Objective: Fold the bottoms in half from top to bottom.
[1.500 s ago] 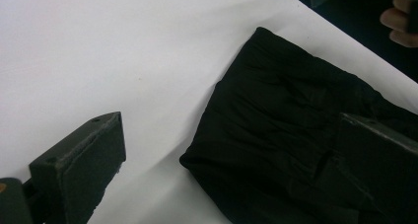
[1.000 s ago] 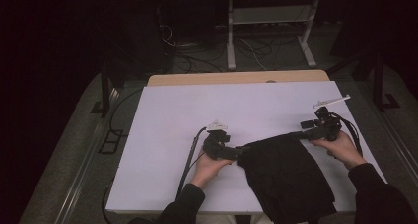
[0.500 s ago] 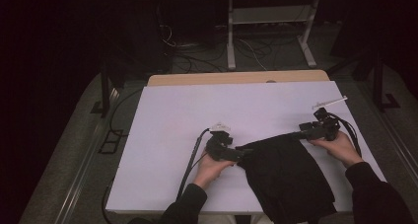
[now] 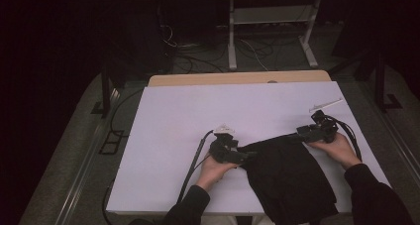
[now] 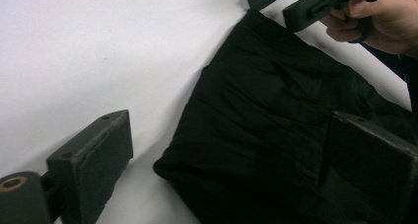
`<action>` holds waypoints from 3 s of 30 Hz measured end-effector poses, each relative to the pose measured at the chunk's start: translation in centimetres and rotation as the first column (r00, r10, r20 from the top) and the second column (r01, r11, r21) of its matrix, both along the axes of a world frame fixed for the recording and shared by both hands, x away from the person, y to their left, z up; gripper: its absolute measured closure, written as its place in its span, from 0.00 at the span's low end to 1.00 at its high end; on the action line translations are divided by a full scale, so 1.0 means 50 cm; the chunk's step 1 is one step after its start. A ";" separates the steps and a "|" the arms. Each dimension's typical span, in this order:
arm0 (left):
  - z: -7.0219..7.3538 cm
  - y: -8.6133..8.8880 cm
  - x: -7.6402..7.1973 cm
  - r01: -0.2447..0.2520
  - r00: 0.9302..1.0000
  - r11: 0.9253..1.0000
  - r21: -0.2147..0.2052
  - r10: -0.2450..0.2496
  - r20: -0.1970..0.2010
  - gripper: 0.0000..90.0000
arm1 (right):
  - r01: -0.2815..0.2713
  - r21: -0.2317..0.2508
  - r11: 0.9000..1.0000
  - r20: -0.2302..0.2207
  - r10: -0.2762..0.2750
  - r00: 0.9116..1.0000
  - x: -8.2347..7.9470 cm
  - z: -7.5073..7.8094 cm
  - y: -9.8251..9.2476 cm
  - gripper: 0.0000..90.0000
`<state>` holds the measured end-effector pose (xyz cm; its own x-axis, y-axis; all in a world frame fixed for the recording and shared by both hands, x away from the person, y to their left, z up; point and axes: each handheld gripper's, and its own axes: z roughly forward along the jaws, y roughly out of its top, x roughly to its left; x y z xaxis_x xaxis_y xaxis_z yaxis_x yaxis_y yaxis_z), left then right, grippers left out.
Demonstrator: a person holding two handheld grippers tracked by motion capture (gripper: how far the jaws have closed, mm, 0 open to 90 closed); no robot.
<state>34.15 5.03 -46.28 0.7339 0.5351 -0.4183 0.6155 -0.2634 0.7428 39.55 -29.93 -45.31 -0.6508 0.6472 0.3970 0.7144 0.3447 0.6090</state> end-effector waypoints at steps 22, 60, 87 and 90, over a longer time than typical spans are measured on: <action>0.009 -0.020 -0.025 0.051 0.998 0.997 0.057 -0.053 0.023 0.77 | -0.079 0.063 0.995 -0.024 0.080 0.996 -0.002 -0.006 0.017 0.90; 0.122 0.076 0.042 0.148 0.973 0.947 0.287 -0.191 0.129 0.94 | 0.040 0.049 0.998 -0.002 -0.040 0.999 -0.003 0.043 0.102 0.92; 0.194 0.149 0.200 0.094 0.982 0.959 0.268 -0.134 0.134 0.94 | 0.176 0.134 0.975 0.015 -0.179 0.984 0.097 0.090 0.158 0.92; 0.207 0.146 0.215 0.093 0.981 0.956 0.278 -0.135 0.136 0.94 | 0.193 0.138 0.971 0.017 -0.197 0.980 0.107 0.095 0.159 0.92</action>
